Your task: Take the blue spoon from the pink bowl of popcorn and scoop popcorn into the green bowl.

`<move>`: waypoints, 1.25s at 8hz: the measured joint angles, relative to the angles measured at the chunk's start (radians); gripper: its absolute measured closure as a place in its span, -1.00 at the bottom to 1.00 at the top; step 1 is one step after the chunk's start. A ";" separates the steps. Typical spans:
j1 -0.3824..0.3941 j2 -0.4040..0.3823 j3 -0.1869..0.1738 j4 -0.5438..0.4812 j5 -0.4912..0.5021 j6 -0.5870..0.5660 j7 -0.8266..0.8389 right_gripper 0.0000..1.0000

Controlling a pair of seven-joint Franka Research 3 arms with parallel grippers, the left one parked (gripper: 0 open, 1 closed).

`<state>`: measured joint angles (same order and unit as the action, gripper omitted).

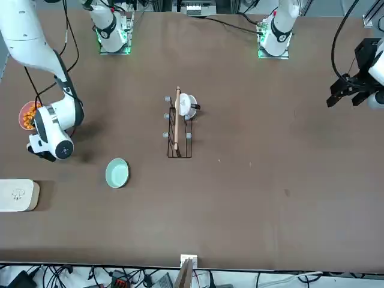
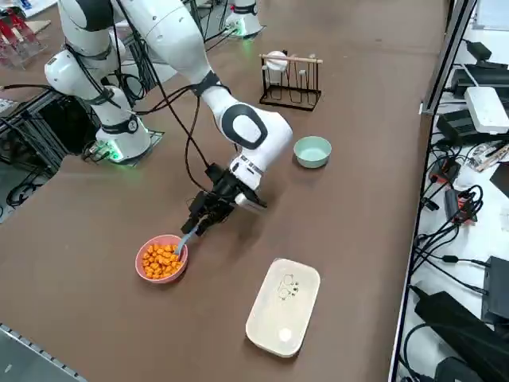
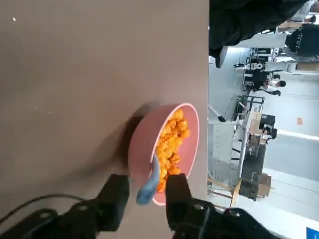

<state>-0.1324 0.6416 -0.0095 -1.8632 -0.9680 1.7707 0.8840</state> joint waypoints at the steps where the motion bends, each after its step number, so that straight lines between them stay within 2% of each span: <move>1: 0.000 0.000 0.000 0.000 -0.011 0.000 0.026 0.15; 5: 0.000 0.000 0.000 0.000 -0.032 -0.006 0.063 0.62; 10: 0.005 -0.001 0.000 0.000 -0.046 -0.078 0.064 0.78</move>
<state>-0.1279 0.6405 -0.0092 -1.8630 -1.0138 1.6931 0.9483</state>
